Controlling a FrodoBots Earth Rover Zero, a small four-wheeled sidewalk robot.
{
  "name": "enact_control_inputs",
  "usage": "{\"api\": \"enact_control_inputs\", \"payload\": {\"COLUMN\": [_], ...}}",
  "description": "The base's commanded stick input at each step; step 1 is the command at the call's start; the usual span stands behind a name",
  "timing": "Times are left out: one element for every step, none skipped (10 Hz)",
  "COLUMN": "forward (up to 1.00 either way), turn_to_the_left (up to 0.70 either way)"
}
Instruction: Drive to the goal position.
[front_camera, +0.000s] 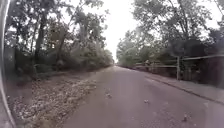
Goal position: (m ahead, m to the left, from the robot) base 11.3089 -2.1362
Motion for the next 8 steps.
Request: {"api": "enact_control_inputs", "payload": {"forward": [0.70, 0.70, 0.70, 0.70, 0.70, 0.70, 0.70, 0.70], "turn_to_the_left": [0.02, 0.03, 0.03, 0.03, 0.03, 0.03, 0.03, 0.03]}}
